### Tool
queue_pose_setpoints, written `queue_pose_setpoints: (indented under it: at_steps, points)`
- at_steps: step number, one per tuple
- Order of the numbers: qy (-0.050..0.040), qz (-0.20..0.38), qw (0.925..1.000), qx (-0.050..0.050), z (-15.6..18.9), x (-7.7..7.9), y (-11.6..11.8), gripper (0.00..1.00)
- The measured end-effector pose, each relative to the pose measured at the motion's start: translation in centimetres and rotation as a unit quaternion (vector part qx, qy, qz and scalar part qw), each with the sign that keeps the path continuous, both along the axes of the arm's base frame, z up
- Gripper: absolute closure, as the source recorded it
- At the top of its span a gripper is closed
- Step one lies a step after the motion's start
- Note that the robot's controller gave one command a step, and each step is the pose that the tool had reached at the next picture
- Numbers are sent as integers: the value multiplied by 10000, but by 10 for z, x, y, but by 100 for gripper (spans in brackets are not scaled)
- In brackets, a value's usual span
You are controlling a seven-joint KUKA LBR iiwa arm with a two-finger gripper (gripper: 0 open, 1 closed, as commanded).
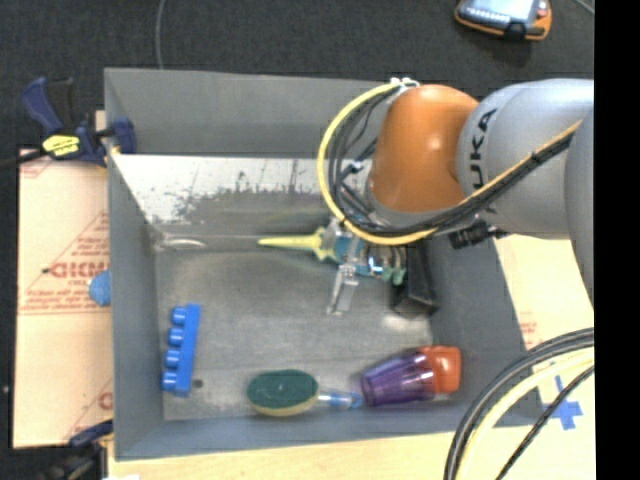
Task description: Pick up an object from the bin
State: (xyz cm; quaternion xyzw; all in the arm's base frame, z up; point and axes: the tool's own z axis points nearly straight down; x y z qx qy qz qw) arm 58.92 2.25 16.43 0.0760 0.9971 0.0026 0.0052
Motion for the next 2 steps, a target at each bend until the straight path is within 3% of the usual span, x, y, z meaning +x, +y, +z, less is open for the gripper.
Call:
queue_pose_setpoints:
  at_steps: [1,2]
  points:
    - [37,513,9987,-19,-36,-47,-26,0]
    - [-59,23,10000,-11,2,-4,-21,0]
